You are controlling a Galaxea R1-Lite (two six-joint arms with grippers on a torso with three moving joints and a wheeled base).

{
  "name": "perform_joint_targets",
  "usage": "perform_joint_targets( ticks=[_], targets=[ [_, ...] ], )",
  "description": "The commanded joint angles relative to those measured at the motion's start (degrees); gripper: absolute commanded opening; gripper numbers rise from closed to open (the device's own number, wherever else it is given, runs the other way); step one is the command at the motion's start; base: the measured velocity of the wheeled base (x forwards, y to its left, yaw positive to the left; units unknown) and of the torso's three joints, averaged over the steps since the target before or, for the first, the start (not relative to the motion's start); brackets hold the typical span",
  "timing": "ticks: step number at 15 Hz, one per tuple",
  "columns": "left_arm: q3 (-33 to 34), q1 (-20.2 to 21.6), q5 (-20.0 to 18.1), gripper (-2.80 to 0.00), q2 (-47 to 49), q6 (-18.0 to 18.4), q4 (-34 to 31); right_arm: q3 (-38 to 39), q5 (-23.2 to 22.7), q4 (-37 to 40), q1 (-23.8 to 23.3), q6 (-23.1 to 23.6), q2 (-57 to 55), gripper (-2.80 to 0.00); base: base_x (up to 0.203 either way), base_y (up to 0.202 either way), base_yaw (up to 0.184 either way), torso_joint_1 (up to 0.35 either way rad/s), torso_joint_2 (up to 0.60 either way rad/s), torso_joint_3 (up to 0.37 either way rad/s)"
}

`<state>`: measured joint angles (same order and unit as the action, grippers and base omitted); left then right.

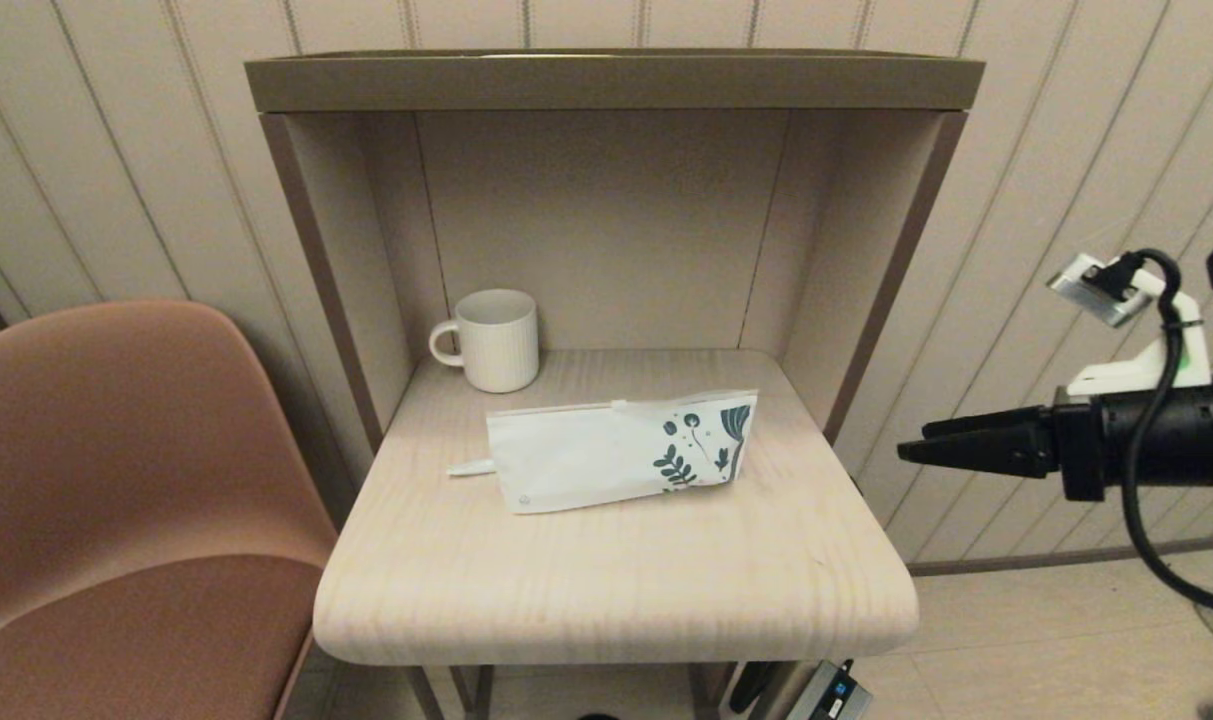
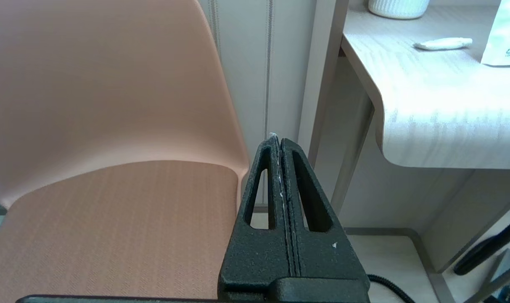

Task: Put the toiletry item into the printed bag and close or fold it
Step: Pick up the storage bag

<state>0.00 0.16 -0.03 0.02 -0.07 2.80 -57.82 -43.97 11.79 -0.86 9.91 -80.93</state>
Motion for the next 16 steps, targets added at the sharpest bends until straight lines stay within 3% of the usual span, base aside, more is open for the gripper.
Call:
perform_joint_targets(
  ticks=[1,4,8,14,16],
  targets=[
    [0.0,0.0,0.0,-2.8,0.0,0.0,0.1,3.8,-0.6,0.0,-1.0,0.3,4.4,0.0,0.0,0.0,0.0,0.0,0.0,0.0],
    [0.0,0.0,0.0,-2.8,0.0,0.0,0.1,7.8,-0.8,-2.1,-1.1,2.6,4.5,0.0,0.0,0.0,0.0,0.0,0.0,0.0],
    [0.0,0.0,0.0,-2.8,0.0,0.0,0.1,14.1,-0.8,-16.5,-1.0,2.5,3.1,0.0,0.0,0.0,0.0,0.0,0.0,0.0],
    [0.0,0.0,0.0,-2.8,0.0,0.0,0.1,18.3,-0.9,-22.5,-1.3,3.5,1.8,0.0,0.0,0.0,0.0,0.0,0.0,0.0],
    [0.0,0.0,0.0,-2.8,0.0,0.0,0.1,19.2,-0.8,-29.2,-1.3,4.0,-1.6,0.0,0.0,0.0,0.0,0.0,0.0,0.0]
  ],
)
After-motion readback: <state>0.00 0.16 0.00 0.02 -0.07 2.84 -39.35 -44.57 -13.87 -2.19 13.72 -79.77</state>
